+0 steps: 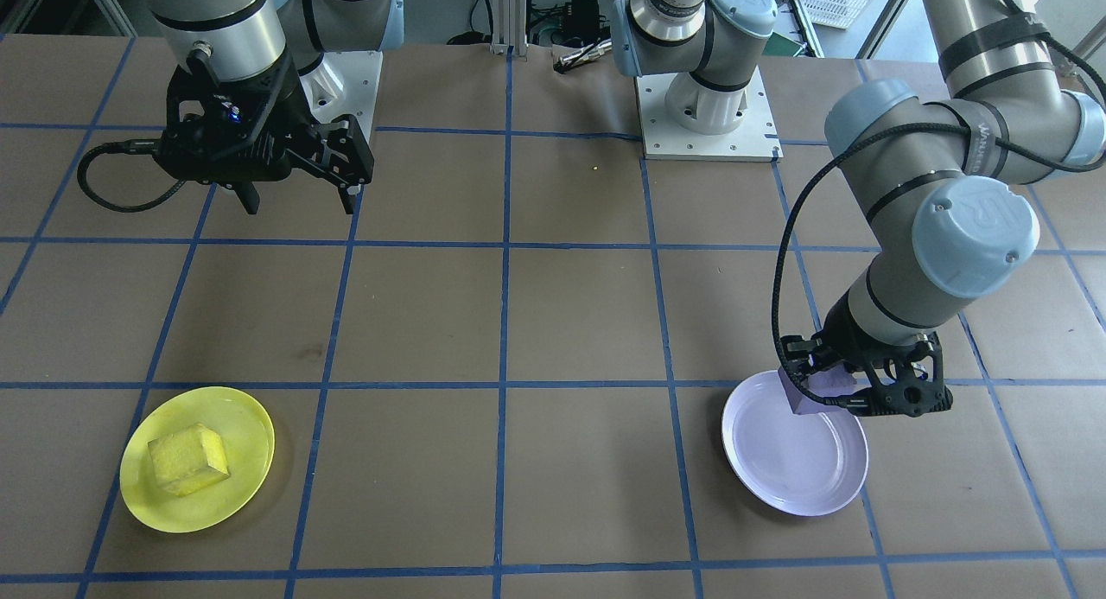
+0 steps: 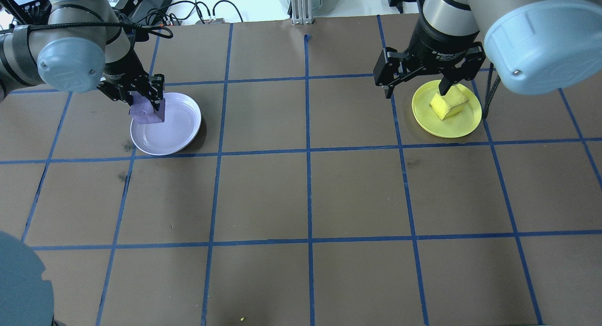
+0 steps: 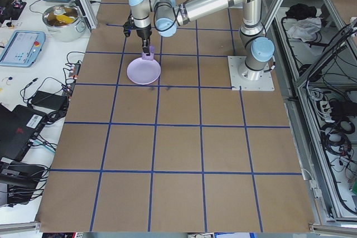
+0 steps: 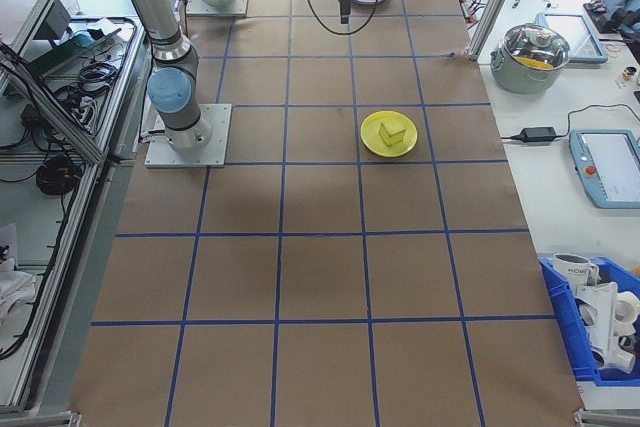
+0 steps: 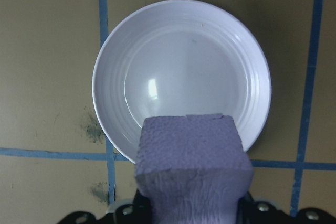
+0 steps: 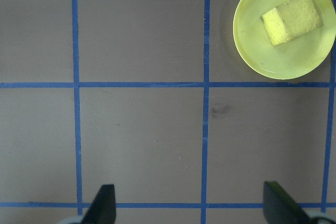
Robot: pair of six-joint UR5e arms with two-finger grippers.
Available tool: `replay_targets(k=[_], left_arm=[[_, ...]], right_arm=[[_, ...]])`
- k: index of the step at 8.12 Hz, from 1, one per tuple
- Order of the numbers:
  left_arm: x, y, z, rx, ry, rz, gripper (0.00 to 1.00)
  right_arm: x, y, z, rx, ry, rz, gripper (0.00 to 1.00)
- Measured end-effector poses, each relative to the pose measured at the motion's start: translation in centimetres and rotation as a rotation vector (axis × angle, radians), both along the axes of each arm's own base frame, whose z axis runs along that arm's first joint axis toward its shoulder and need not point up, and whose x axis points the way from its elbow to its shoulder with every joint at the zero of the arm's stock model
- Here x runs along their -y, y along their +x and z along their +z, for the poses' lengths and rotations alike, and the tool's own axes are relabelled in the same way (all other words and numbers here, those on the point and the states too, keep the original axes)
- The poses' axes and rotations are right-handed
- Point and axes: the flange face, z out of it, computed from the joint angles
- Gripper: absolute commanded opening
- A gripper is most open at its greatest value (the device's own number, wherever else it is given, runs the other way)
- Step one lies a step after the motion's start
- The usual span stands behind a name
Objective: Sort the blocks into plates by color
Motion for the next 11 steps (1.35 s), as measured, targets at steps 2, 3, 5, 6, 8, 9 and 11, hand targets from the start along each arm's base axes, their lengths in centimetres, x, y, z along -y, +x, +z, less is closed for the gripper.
replay_targets(k=[2,3,5,6,8,9,11], left_arm=[[1.7,1.7,-3.0,-0.004,0.004,-0.037,0.15],[2.4,2.1,-4.3,-0.007,0.012,-0.041,0.42],[3.3,2.3,-5.2,-0.016,0.012,-0.034,0.95],[3.5,2.3,-5.5,-0.023,0.013,-0.027,1.0],[3.6,2.2,-5.1,-0.033,0.002,-0.021,1.0],[3.5,2.0,-4.4,-0.042,-0.012,-0.022,1.0],[2.9,1.5,-2.0,-0.04,-0.038,-0.024,1.0]], right_arm=[[-0.1,0.0,0.0,-0.001,0.001,0.001,1.0],[-0.1,0.1,0.0,-0.001,0.003,0.001,1.0],[-0.1,0.1,0.0,-0.001,0.005,0.0,1.0],[-0.2,0.0,0.0,-0.002,0.005,0.0,1.0],[-0.2,0.1,0.0,-0.001,0.005,0.0,1.0],[-0.2,0.1,0.0,-0.001,0.006,0.0,1.0],[-0.2,0.1,0.0,-0.001,0.006,0.0,1.0]])
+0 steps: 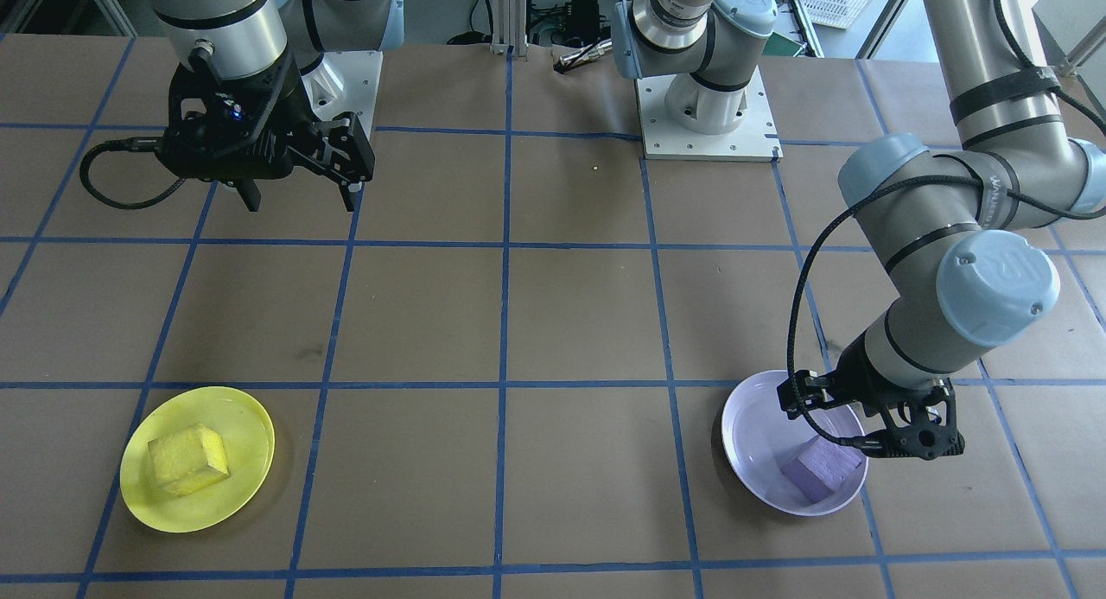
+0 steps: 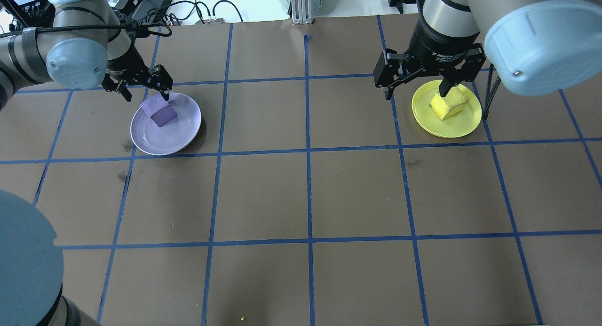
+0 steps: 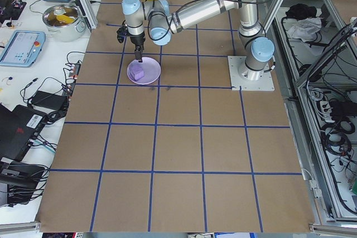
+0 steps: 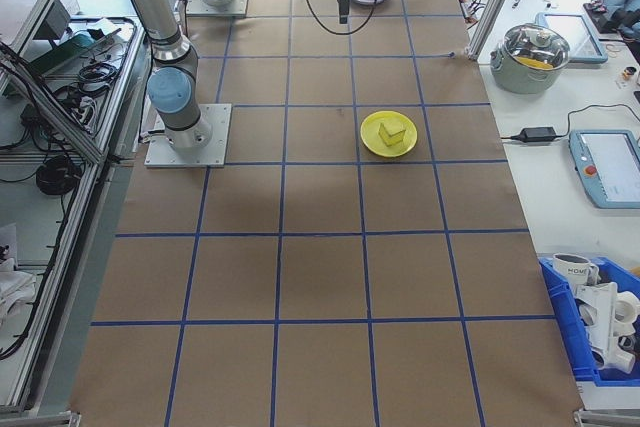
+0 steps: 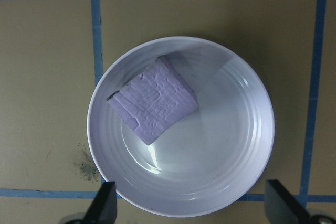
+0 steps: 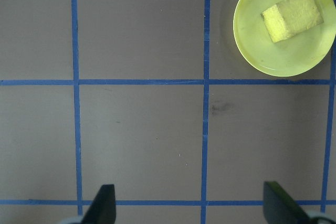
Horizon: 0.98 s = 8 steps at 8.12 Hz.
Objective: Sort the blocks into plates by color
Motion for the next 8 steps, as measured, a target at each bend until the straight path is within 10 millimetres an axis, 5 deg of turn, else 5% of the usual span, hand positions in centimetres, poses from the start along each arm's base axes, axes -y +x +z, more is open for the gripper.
replay_targets(k=[3,6,8], left_arm=[[-4.4,-2.5,7.3,-0.007,0.006,0.108,1.0],[-12.0,-10.7,16.4,-0.006,-0.058,0.104,1.0],[-15.6,-13.4,20.4,-0.01,-0.127,0.088,1.0]], right_arm=[[0.0,0.0,0.0,0.0,-0.001,0.0,1.0],[0.0,0.0,-0.1,0.0,0.001,0.001,1.0],[0.0,0.0,0.0,-0.001,0.001,0.001,1.0]])
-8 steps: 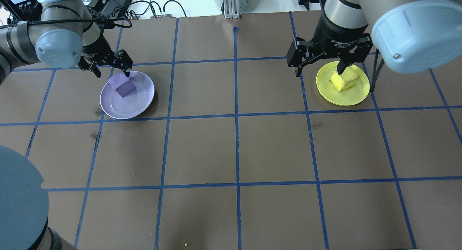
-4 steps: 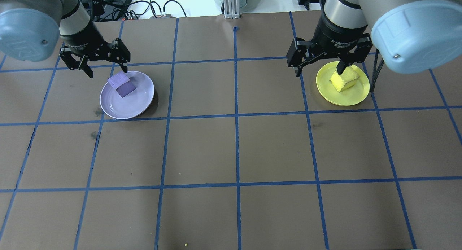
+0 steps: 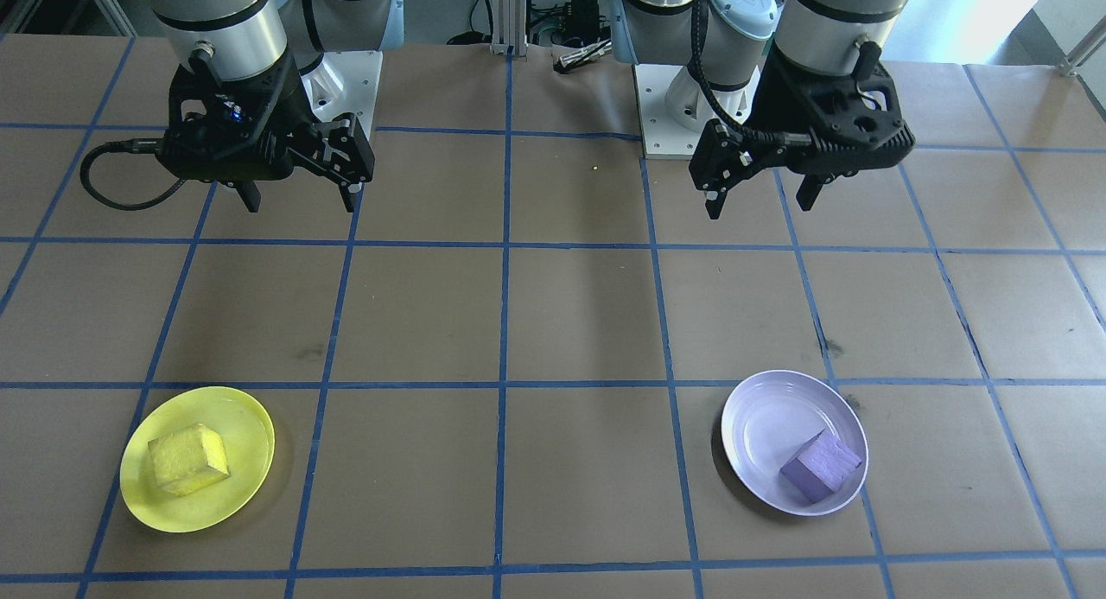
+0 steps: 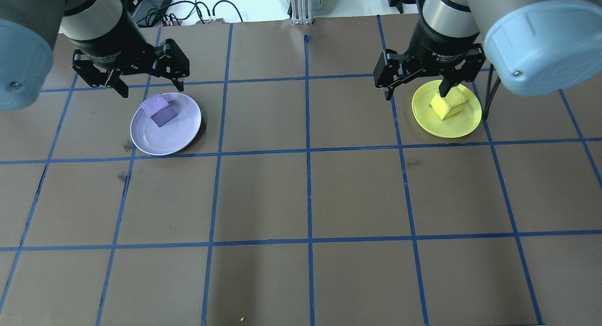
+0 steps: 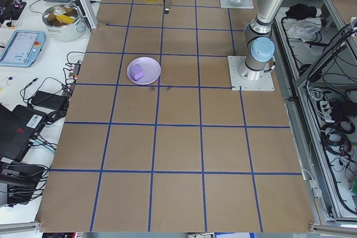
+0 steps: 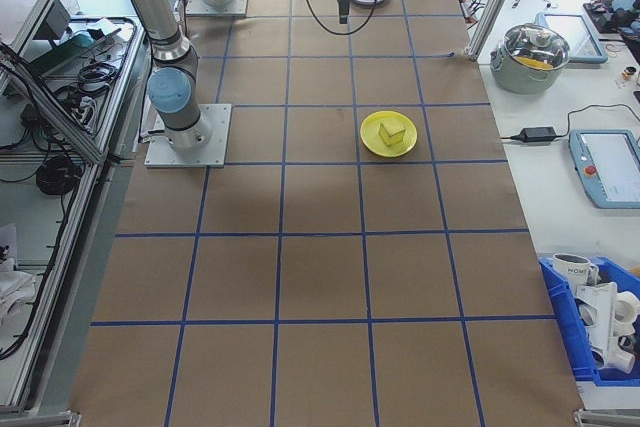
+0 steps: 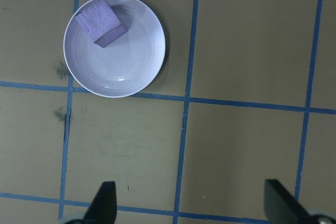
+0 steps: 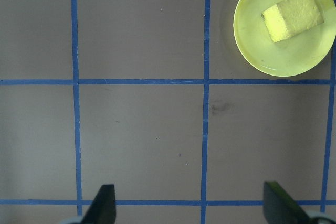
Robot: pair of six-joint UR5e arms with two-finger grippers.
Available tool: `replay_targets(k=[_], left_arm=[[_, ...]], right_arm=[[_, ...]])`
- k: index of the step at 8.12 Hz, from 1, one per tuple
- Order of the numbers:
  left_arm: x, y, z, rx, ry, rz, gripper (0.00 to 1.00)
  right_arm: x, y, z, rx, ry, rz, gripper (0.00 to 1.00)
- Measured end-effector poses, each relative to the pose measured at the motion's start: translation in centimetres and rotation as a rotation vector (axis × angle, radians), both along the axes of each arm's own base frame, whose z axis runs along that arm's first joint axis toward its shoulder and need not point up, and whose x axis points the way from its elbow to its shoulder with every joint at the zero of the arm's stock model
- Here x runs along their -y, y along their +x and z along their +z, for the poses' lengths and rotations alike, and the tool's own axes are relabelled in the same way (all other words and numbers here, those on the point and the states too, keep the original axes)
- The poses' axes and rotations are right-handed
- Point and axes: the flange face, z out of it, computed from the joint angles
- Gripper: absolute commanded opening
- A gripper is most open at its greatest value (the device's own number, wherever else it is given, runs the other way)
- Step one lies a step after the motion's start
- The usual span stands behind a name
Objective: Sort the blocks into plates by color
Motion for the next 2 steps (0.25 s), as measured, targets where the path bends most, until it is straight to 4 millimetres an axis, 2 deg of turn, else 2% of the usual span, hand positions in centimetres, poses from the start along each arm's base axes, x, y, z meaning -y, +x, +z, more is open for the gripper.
replay_targets(k=[2], left_arm=[[-1.19,-0.47,1.19,0.001,-0.023,-0.003,1.0]], right_arm=[[0.01,0.0,0.05,0.0,-0.001,0.0,1.0]])
